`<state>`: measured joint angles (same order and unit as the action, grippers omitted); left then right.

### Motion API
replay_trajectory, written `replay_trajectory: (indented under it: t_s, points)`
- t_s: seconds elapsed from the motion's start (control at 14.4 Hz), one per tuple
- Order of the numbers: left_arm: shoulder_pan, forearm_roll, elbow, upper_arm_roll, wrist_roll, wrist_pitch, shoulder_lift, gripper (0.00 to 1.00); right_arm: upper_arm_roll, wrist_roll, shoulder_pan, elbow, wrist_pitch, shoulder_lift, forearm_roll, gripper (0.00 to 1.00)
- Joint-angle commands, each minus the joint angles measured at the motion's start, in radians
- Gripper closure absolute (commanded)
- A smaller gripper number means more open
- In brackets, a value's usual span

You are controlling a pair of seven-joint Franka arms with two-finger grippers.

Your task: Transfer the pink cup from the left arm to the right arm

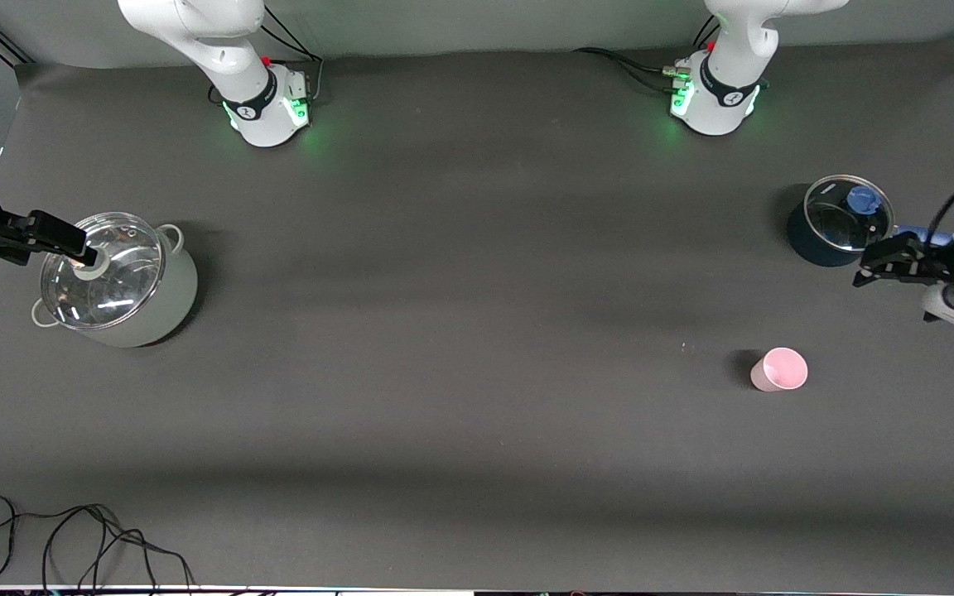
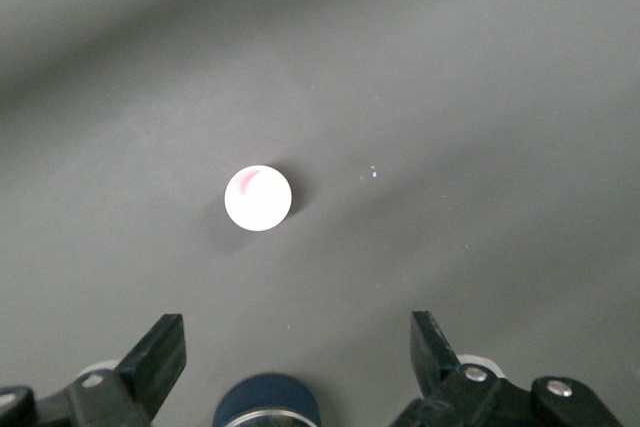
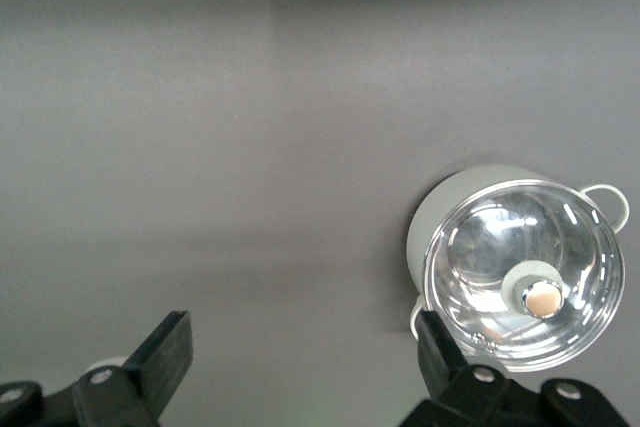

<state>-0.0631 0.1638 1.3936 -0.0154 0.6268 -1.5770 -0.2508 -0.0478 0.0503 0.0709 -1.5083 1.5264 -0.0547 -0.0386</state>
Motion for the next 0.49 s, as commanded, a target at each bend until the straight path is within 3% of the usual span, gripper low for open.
replay_trajectory:
  t_s: [0.0,0.42]
  points:
    - [-0.085,0.104,-0.059,0.005,0.190,0.015,-0.064,0.00,0.000,0.005,0.003,0.016,-0.019,-0.005,-0.015,0.00]
    - [-0.270,0.348,-0.050,0.005,0.612,0.018,-0.175,0.00,0.000,0.005,0.001,0.016,-0.019,-0.005,-0.015,0.00]
